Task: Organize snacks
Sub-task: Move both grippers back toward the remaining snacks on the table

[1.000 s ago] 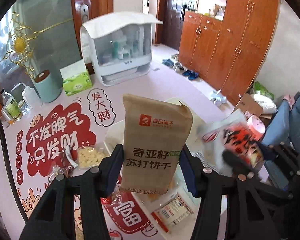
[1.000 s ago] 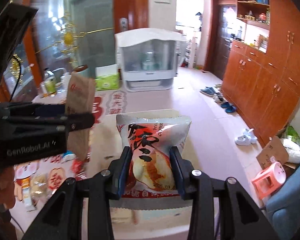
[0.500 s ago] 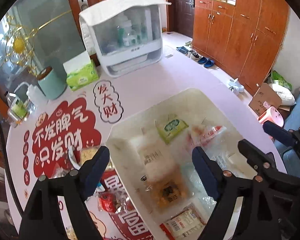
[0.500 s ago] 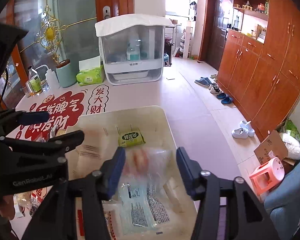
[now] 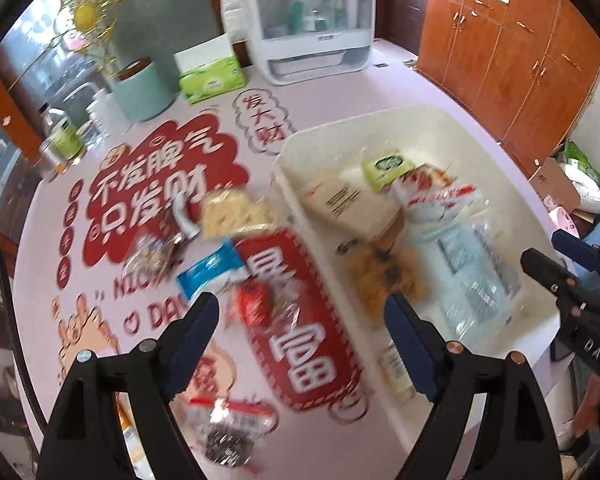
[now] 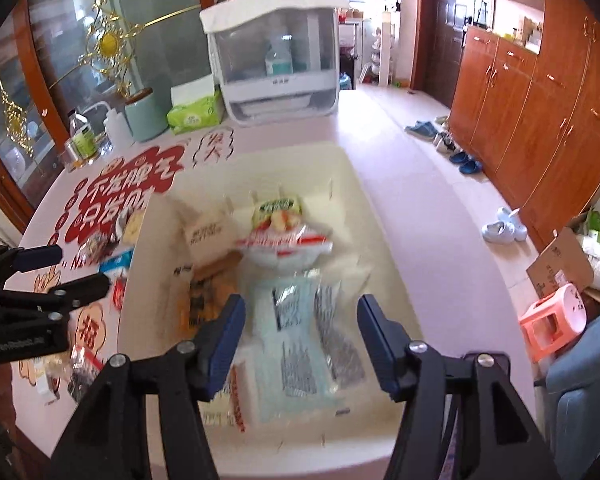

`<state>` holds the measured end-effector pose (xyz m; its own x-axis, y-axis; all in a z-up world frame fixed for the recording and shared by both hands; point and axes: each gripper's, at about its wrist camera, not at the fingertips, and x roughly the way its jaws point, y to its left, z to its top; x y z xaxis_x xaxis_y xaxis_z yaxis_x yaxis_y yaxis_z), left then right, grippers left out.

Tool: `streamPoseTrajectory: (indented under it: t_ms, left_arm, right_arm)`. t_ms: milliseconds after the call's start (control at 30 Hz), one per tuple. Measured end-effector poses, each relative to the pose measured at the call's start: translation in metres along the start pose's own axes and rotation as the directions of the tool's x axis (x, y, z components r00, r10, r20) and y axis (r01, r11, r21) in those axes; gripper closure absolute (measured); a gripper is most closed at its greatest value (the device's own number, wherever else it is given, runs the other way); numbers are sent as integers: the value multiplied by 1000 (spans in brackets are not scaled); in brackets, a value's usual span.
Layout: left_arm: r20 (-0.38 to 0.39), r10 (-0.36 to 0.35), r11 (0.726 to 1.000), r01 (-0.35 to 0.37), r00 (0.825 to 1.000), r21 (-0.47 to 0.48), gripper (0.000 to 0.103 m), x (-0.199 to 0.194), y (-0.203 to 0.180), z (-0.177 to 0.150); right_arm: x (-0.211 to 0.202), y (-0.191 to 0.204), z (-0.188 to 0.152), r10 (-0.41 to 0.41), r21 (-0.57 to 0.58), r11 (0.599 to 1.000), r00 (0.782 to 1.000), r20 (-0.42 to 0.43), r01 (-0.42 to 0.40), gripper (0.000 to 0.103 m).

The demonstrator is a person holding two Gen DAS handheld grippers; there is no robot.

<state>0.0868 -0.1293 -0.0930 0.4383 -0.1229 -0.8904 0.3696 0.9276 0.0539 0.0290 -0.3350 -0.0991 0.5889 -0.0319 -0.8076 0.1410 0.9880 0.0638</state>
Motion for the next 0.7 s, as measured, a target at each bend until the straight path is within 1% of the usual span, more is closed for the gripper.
streamPoseTrajectory:
  t_ms: [67, 133, 300, 433, 533, 700]
  left_arm:
    - [0, 21, 1000, -21, 1000, -9, 19, -6, 10, -12]
    - [0, 25, 999, -25, 1000, -25, 19, -11, 18, -19]
    - [-2, 31, 997, -31, 1000, -65, 19, -19, 36, -36]
    - [22, 41, 996, -39, 999, -80, 19, -31, 49, -49]
    - [32, 55, 995, -52, 998, -83, 19, -39, 64, -59]
    - [50, 73, 992, -67, 996, -109, 19, -55, 101, -76]
  right_arm:
    - [-3, 5, -8, 10, -9, 1000, 1000, -16, -11, 44]
    - [-7, 9, -14, 14, -24, 1000, 1000, -21, -15, 44]
    - [-17, 23, -19, 26, -37, 999, 1000, -9, -27, 44]
    - [-24, 39, -20, 49, -45, 998, 999, 0, -49, 44]
    - [-32, 56, -18, 62, -69, 996, 998, 18, -61, 44]
    - [-54, 88, -17, 89, -92, 992, 993, 73, -82, 44]
